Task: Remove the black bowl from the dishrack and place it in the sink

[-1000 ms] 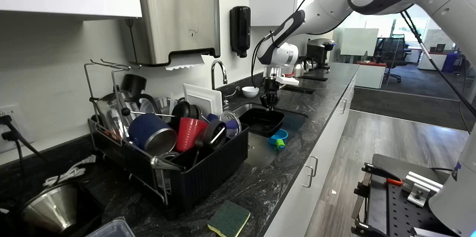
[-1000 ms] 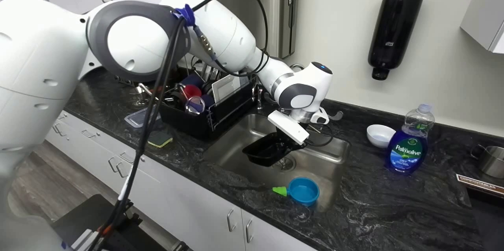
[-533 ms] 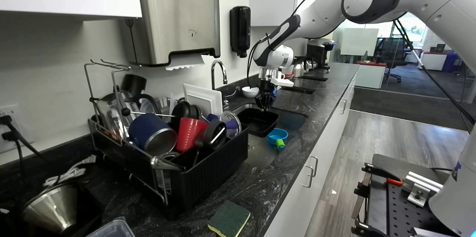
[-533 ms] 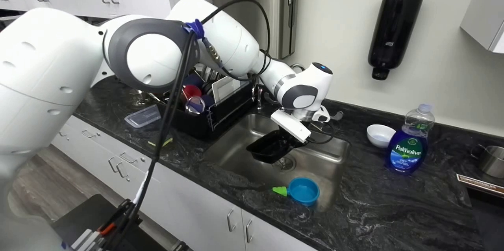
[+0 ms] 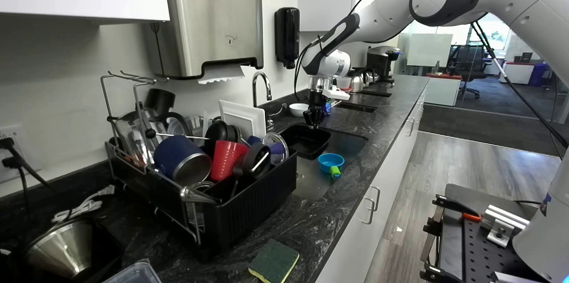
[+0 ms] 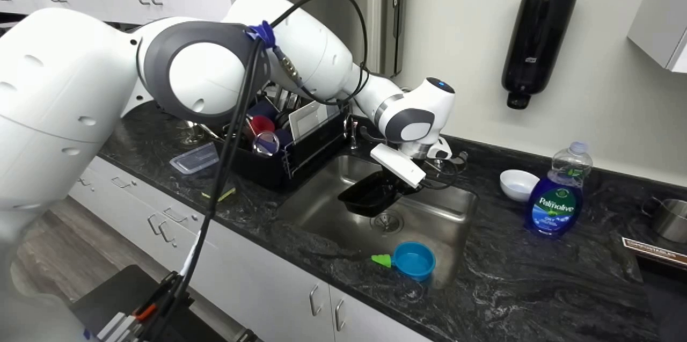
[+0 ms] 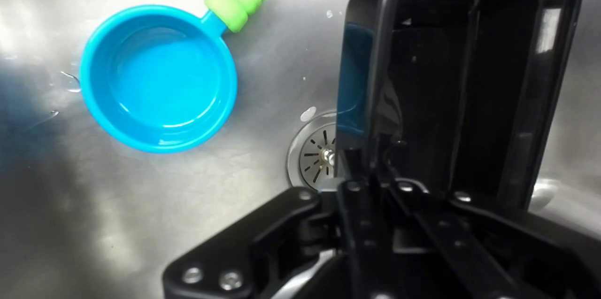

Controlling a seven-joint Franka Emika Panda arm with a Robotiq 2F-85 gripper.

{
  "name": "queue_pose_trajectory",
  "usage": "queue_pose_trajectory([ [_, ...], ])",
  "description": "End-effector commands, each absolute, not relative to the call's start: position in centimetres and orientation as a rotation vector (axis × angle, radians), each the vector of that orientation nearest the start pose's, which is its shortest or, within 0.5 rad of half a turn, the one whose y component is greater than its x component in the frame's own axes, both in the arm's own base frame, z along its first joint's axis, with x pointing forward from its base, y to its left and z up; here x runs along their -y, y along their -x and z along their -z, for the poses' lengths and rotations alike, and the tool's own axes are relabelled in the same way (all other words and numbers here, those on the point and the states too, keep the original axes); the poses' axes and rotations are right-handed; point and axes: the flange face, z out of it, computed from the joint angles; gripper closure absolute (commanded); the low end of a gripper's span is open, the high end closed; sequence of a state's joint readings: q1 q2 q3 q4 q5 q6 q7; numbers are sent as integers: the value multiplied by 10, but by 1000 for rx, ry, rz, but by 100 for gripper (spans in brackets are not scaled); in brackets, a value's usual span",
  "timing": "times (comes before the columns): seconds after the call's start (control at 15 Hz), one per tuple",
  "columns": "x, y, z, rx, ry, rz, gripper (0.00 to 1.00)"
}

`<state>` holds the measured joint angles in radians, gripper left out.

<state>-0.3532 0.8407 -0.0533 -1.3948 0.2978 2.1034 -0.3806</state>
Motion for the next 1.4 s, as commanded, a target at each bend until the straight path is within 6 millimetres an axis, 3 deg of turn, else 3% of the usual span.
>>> queue_pose_trajectory([
  [0.0, 265, -668, -194, -260, 2890, -59, 93],
  [0.33, 265, -668, -194, -260, 2890, -60, 93],
  [0.47, 265, -669, -191, -249, 2876, -58, 98],
  [0.93, 276, -660, -152, -162, 2710, -187, 98],
  [1.13, 287, -659, -136, -134, 2679, -178, 98],
  [1.33, 285, -664, -119, -156, 2665, -136, 98],
])
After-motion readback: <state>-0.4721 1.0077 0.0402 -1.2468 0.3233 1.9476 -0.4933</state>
